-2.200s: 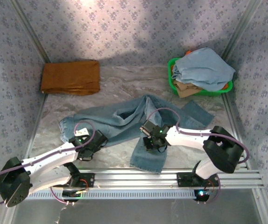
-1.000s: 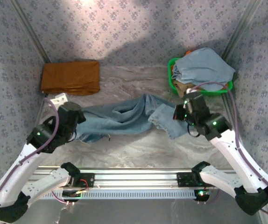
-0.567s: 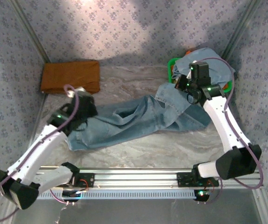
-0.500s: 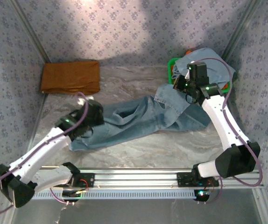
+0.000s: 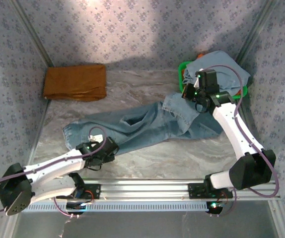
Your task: Fold and stack the trousers
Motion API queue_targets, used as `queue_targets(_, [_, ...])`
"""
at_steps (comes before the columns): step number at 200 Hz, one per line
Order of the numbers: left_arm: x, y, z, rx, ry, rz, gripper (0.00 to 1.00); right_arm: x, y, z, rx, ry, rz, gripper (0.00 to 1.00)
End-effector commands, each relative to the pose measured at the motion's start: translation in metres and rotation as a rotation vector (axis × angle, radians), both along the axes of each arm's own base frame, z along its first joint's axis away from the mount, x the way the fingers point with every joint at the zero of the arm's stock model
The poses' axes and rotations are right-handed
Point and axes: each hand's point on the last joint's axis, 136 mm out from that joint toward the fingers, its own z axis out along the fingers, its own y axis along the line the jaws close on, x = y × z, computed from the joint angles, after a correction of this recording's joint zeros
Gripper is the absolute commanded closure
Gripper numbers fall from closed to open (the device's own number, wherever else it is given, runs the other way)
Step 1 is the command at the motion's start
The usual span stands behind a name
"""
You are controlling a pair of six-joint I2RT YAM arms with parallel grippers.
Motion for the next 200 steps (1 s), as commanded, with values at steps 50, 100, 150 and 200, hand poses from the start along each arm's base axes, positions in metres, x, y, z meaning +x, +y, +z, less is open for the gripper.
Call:
queue_targets(50, [0.033,0.003,-0.020,0.003,-0.120,0.133,0.25,-0.006,0.000,0.011,-0.010,-0.040,0.033,1.00])
queue_targets(100, [0.026,0.022,-0.044,0.107,-0.072,0.122,0.72,-0.014,-0.007,0.018,-0.013,-0.055,0.026,1.00])
queue_targets(150, [0.033,0.018,0.012,0.063,-0.148,0.077,1.00,-0.027,-0.011,0.030,-0.009,-0.077,0.019,1.00])
queue_targets(200, [0.042,0.044,0.150,0.019,-0.376,0.065,1.00,-0.049,-0.020,0.061,0.030,-0.151,-0.020,1.00])
